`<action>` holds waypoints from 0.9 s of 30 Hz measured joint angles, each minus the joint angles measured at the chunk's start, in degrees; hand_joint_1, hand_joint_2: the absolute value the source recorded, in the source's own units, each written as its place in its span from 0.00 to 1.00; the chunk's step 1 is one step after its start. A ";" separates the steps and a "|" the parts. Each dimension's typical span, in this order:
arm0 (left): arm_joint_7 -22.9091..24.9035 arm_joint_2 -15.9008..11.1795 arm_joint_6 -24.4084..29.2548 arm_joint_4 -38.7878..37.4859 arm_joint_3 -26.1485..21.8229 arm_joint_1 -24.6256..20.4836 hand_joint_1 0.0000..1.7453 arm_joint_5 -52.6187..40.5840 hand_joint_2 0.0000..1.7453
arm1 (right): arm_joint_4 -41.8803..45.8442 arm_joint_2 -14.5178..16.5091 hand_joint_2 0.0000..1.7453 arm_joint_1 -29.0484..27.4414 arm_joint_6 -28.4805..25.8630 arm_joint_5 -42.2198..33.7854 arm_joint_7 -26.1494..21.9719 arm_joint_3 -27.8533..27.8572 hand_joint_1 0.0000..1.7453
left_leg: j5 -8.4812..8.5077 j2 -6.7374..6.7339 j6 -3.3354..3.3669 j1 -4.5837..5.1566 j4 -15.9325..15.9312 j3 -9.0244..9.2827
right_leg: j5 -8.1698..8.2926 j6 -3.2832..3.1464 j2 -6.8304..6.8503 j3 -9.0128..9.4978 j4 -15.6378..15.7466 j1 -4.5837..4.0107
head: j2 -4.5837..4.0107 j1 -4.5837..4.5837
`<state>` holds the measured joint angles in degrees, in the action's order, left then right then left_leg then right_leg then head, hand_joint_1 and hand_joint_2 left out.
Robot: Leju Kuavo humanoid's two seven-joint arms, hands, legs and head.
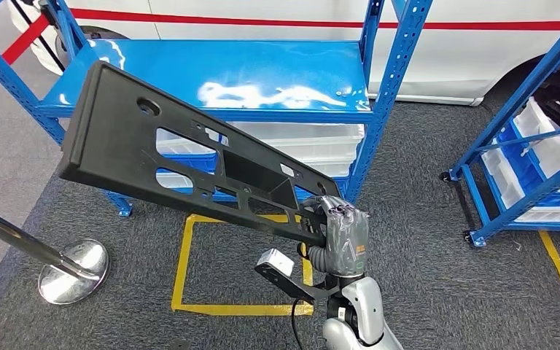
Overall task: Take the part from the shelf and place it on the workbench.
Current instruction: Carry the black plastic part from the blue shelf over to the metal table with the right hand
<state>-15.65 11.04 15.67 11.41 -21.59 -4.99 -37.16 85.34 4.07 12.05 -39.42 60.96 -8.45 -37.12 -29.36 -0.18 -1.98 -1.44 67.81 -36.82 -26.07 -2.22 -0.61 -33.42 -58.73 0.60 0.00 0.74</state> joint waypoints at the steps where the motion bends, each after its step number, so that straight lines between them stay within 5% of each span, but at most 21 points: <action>1: 0.01 -0.04 -0.01 0.00 -0.04 -0.01 0.00 -0.04 1.00 | 0.01 0.01 1.00 -0.02 -0.02 -0.09 -0.06 0.05 0.98 | 1.25 0.45 0.00 -0.12 -3.86 2.20 | -0.06 0.23 -0.22 -0.19 -0.30 0.04 | 0.00 0.00; 3: 0.01 -0.08 -0.02 0.00 -0.11 -0.03 0.00 -0.10 1.00 | 0.05 0.02 1.00 -0.03 -0.06 -0.25 -0.15 0.13 0.98 | 2.38 1.22 0.40 -0.03 -8.78 4.74 | -0.02 0.93 -0.67 -0.68 -0.80 0.01 | 0.00 0.01; 8: 0.01 -0.17 -0.02 0.00 -0.37 -0.07 0.00 -0.29 1.00 | 0.48 0.01 1.00 -0.24 -0.10 -0.78 -0.83 0.73 0.98 | 3.38 0.52 2.51 0.10 -10.30 4.73 | -0.63 2.66 -0.81 -1.79 -1.89 0.10 | 0.00 0.07; 11: 0.00 -0.17 -0.02 0.00 -0.54 -0.08 0.00 -0.36 1.00 | 0.65 -0.01 1.00 -0.37 -0.12 -0.86 -1.06 1.09 0.98 | 3.84 -0.30 3.21 0.16 -10.61 4.43 | -5.72 3.10 -0.04 -5.68 -10.70 0.17 | 0.00 0.14; 13: 0.01 -0.20 -0.02 0.00 -0.65 0.01 0.00 -0.42 1.00 | 0.65 -0.07 1.00 -0.65 -0.12 -0.90 -1.14 1.34 0.98 | 3.87 -0.86 3.25 0.25 -10.39 4.15 | -6.93 3.24 0.09 -7.48 -15.18 0.18 | 0.00 0.13; 14: 0.01 -0.21 -0.02 0.00 -0.68 0.01 0.00 -0.45 1.00 | 0.67 -0.10 1.00 -0.79 -0.12 -0.96 -1.22 1.52 0.98 | 3.85 -1.10 3.22 0.27 -10.22 4.03 | -5.97 3.22 0.22 -6.93 -14.49 0.18 | 0.00 0.13; 18: 0.00 -0.19 -0.02 0.00 -0.72 -0.05 0.00 -0.63 1.00 | 1.38 -0.14 1.00 -1.01 -0.12 -1.25 -1.96 2.41 0.98 | 3.52 -1.84 2.44 0.53 -9.34 3.68 | -1.26 2.39 1.75 -0.46 -2.27 -0.16 | 0.00 0.11; 22: 0.00 -0.20 -0.09 0.00 -0.76 -0.11 0.00 -0.75 1.00 | 2.10 -0.14 1.00 -1.46 -0.12 -1.73 -2.77 3.47 0.98 | 3.45 -2.32 1.17 0.63 -9.22 3.47 | -0.79 1.03 1.19 -0.42 -1.00 -0.32 | 0.00 0.10; 24: -0.01 -0.20 -0.11 0.00 -0.77 -0.13 0.00 -0.80 1.00 | 2.42 -0.12 1.00 -1.58 -0.13 -1.84 -3.15 3.87 0.98 | 1.13 -1.54 0.66 0.51 -6.32 2.24 | -0.30 0.24 0.83 -0.49 -0.63 -0.08 | 0.00 0.06; 27: 0.00 -0.21 -0.13 0.00 -0.79 -0.06 0.00 -0.85 1.00 | 2.54 -0.11 1.00 -1.80 -0.13 -2.00 -3.49 4.04 0.98 | -4.34 -0.49 0.27 0.42 4.37 -2.34 | 0.02 -0.25 0.15 -0.88 -0.64 -0.25 | 0.00 0.05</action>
<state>-15.65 10.82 15.54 11.41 -22.39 -5.05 -38.01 87.88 3.96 10.25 -39.55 58.96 -11.93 -33.08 -33.70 -0.67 -1.72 -1.02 72.18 -39.16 -26.05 -2.46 -0.46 -34.29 -59.37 0.35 0.00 0.79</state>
